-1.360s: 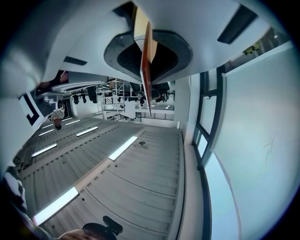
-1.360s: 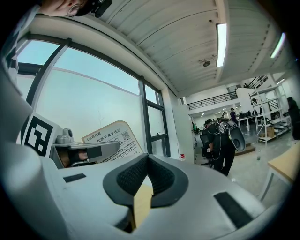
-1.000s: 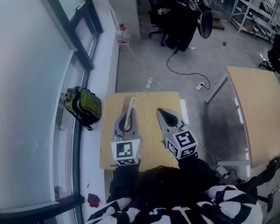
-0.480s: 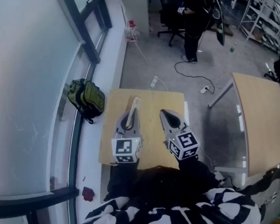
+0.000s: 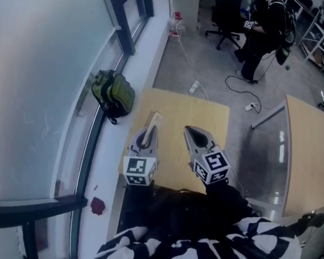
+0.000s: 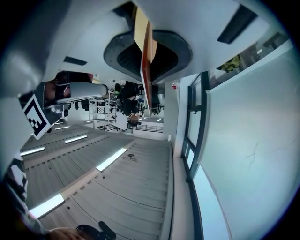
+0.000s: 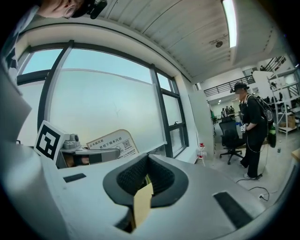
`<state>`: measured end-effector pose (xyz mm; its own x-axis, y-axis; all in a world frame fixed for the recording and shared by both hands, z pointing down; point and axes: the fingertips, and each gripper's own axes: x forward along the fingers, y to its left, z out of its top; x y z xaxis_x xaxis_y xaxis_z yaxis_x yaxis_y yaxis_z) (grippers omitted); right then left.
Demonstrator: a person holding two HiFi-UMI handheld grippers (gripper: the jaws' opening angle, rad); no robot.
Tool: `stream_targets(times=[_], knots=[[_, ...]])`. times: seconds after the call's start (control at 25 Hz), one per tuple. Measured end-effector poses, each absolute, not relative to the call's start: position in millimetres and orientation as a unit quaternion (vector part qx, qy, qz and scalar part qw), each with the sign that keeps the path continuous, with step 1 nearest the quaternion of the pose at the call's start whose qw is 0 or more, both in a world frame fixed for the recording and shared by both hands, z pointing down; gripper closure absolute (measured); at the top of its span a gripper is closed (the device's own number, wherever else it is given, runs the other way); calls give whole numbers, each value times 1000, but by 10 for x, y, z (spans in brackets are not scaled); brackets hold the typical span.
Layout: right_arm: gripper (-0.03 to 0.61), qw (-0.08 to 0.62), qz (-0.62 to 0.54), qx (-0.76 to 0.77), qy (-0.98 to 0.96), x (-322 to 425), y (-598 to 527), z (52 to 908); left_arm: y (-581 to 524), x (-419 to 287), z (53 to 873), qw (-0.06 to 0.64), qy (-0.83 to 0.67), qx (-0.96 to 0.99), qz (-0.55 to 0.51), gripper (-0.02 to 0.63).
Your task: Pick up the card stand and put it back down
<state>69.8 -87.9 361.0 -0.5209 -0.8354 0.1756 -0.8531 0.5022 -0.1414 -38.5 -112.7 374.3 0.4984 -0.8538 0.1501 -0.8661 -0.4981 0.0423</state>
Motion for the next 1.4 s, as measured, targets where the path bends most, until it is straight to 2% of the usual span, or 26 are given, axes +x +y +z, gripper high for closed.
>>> stream_targets(times=[0.6,1.08,1.4], knots=[[566,111,158,441,-876,166,-977,4224,-1382,-1446,4719,122,-523,836,112,595],[566,148,188,453,-858,305,-1453,4693,-2351,-1768,5450,127,-450,863,194,595],[566,180,222,457,-842,321,-1881,5261,-3211,-1868,5966,86,-330,900,270,595]])
